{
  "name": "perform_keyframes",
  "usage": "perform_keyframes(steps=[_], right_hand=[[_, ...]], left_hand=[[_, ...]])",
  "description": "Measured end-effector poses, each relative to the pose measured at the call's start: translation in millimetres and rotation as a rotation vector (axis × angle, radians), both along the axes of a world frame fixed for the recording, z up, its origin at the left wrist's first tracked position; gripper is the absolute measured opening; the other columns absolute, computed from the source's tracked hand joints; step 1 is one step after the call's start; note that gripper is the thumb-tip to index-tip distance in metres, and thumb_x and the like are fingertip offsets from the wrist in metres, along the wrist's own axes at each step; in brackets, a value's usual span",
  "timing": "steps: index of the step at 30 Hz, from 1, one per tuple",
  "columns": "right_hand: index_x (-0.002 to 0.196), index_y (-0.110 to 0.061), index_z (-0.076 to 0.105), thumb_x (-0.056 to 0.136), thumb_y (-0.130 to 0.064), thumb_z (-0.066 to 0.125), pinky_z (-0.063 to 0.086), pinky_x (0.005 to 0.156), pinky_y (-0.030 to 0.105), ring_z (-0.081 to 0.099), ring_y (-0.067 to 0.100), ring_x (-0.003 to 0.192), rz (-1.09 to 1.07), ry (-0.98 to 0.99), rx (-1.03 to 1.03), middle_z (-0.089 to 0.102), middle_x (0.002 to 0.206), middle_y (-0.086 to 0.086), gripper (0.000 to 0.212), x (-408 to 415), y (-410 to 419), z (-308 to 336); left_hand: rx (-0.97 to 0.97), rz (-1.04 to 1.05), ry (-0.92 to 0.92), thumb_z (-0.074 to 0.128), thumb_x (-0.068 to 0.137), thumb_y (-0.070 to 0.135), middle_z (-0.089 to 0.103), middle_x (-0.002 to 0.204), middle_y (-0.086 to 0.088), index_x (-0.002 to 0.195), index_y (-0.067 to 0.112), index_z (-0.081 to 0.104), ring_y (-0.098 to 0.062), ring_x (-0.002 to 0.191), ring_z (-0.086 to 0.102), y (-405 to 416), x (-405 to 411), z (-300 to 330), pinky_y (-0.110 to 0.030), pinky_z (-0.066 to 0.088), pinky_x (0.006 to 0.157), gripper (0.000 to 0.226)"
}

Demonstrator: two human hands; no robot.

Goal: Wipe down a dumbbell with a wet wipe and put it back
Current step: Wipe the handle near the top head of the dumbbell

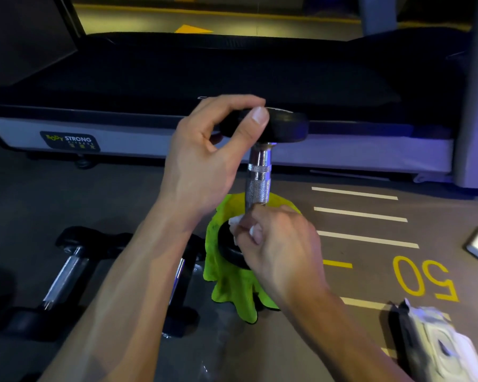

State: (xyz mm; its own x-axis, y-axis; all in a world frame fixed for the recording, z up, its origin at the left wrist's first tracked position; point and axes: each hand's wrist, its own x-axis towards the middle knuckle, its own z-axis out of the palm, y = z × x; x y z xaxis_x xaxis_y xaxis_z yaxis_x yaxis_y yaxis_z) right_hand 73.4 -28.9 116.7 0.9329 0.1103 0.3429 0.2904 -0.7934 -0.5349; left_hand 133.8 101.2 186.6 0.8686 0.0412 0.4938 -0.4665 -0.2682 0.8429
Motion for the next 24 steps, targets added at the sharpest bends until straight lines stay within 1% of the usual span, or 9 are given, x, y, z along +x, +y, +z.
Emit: perform_keyframes(steps=[4, 6, 8, 11, 15, 18, 20, 22, 24], right_hand=[[0.07, -0.025, 0.051, 0.086, -0.036, 0.069, 0.048, 0.063, 0.033, 0.058, 0.019, 0.072, 0.055, 0.033, 0.198, 0.066, 0.065, -0.018, 0.026, 3, -11, -11], [0.069, -0.017, 0.058, 0.086, -0.022, 0.075, 0.039, 0.055, 0.026, 0.047, 0.008, 0.056, 0.095, 0.13, 0.409, 0.054, 0.053, -0.022, 0.024, 2, -20, -17], [0.068, -0.013, 0.062, 0.084, -0.017, 0.076, 0.03, 0.051, 0.021, 0.034, 0.006, 0.052, 0.1, 0.219, 0.547, 0.042, 0.05, -0.015, 0.022, 5, -30, -17], [0.07, -0.011, 0.065, 0.08, -0.03, 0.073, 0.029, 0.05, 0.022, 0.033, 0.009, 0.053, 0.102, 0.255, 0.518, 0.038, 0.052, -0.001, 0.023, 11, -38, -13], [0.066, -0.018, 0.063, 0.086, -0.032, 0.076, 0.036, 0.059, 0.028, 0.045, 0.005, 0.055, 0.114, 0.189, 0.4, 0.046, 0.047, -0.009, 0.028, 2, -21, -9], [0.064, -0.026, 0.056, 0.086, -0.044, 0.072, 0.045, 0.068, 0.036, 0.046, 0.019, 0.067, 0.058, 0.093, 0.282, 0.043, 0.045, -0.009, 0.032, 0, -7, -11], [0.065, -0.022, 0.057, 0.088, -0.038, 0.076, 0.041, 0.066, 0.035, 0.044, 0.021, 0.062, 0.061, 0.09, 0.339, 0.042, 0.045, -0.009, 0.033, 1, -8, -18], [0.067, -0.017, 0.061, 0.09, -0.027, 0.077, 0.032, 0.06, 0.025, 0.034, 0.017, 0.053, 0.093, 0.137, 0.489, 0.036, 0.045, -0.009, 0.031, 1, -14, -23], [0.068, -0.012, 0.063, 0.092, -0.019, 0.078, 0.03, 0.057, 0.021, 0.033, 0.019, 0.054, 0.143, 0.194, 0.635, 0.036, 0.052, -0.005, 0.028, 3, -25, -27]], left_hand=[[0.007, -0.031, 0.008, 0.066, 0.1, 0.037, 0.074, 0.116, 0.0, 0.113, 0.03, 0.075, -0.011, 0.108, 0.067, 3, 0, -1, -0.041, 0.052, 0.104, 0.018], [0.007, -0.054, 0.021, 0.064, 0.1, 0.037, 0.074, 0.115, -0.004, 0.113, 0.028, 0.074, -0.01, 0.106, 0.065, 5, 2, -1, -0.037, 0.051, 0.102, 0.019], [-0.007, -0.079, 0.031, 0.062, 0.1, 0.038, 0.073, 0.116, -0.006, 0.113, 0.028, 0.073, -0.01, 0.106, 0.065, 6, 3, 0, -0.035, 0.05, 0.102, 0.02], [-0.006, -0.092, 0.033, 0.06, 0.101, 0.037, 0.072, 0.116, -0.008, 0.115, 0.027, 0.072, -0.012, 0.107, 0.065, 6, 4, -1, -0.032, 0.049, 0.1, 0.021], [-0.014, -0.091, 0.013, 0.063, 0.101, 0.037, 0.073, 0.116, -0.009, 0.116, 0.026, 0.073, -0.021, 0.109, 0.068, 4, 4, -2, -0.037, 0.052, 0.101, 0.021], [-0.015, -0.095, 0.002, 0.065, 0.101, 0.036, 0.073, 0.118, -0.009, 0.117, 0.023, 0.073, -0.024, 0.111, 0.069, 6, 1, -3, -0.039, 0.053, 0.102, 0.022], [-0.009, -0.111, 0.012, 0.064, 0.102, 0.034, 0.073, 0.119, -0.01, 0.117, 0.023, 0.073, -0.019, 0.109, 0.068, 9, 1, -2, -0.034, 0.052, 0.1, 0.021], [0.001, -0.146, 0.019, 0.062, 0.103, 0.029, 0.072, 0.117, -0.008, 0.117, 0.023, 0.071, -0.011, 0.106, 0.066, 13, 1, 0, -0.026, 0.048, 0.097, 0.018], [0.01, -0.204, 0.035, 0.057, 0.105, 0.026, 0.071, 0.118, -0.006, 0.118, 0.022, 0.068, -0.007, 0.108, 0.063, 15, 3, 1, -0.022, 0.046, 0.097, 0.017]])
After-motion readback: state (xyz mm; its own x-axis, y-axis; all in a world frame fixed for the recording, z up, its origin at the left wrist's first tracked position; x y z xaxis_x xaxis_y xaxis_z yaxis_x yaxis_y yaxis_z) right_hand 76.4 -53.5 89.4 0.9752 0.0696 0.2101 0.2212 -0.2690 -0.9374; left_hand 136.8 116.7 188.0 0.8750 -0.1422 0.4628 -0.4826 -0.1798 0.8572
